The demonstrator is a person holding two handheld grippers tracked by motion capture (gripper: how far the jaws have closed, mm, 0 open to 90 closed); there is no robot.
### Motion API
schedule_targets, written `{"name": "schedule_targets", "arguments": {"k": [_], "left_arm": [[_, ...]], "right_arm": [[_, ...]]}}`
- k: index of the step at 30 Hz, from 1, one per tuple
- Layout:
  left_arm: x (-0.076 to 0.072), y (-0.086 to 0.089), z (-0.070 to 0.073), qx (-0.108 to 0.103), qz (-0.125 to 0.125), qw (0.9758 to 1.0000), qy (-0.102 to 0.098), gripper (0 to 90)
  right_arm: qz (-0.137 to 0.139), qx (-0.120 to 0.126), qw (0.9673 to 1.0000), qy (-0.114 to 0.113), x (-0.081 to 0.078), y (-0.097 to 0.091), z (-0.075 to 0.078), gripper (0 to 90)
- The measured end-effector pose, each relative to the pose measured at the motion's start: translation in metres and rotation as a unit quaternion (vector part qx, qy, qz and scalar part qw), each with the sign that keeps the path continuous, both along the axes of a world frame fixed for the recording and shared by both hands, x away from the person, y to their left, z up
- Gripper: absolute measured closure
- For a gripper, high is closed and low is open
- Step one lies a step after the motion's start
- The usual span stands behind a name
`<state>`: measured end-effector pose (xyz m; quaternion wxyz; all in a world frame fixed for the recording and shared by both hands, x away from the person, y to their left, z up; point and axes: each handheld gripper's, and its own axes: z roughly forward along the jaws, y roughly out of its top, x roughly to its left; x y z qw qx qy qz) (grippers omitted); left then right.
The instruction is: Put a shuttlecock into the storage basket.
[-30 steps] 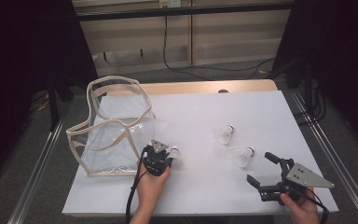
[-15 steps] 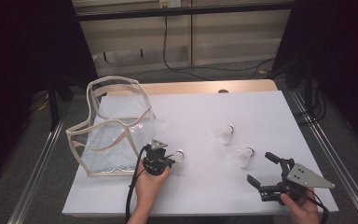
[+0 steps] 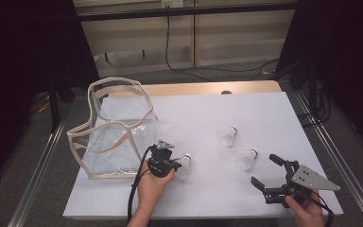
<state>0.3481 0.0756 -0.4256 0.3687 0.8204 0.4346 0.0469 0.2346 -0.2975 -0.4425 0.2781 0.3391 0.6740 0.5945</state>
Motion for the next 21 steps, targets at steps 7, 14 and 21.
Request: {"name": "schedule_targets", "arguments": {"k": [7,14,21], "left_arm": [[0.0,-0.007,0.011,0.001,-0.022,0.9997,0.01,89.3],[0.002,-0.011,0.023,-0.003,-0.033,0.9992,0.024,89.2],[0.007,-0.01,0.038,0.0,-0.031,0.999,0.031,89.4]], "right_arm": [[0.0,0.002,1.0,-0.002,0.0,0.0,0.0,0.4],[-0.001,0.001,1.0,-0.002,0.0,-0.001,0.0,0.4],[-0.002,0.002,1.0,-0.001,-0.001,-0.001,0.001,0.4]]}}
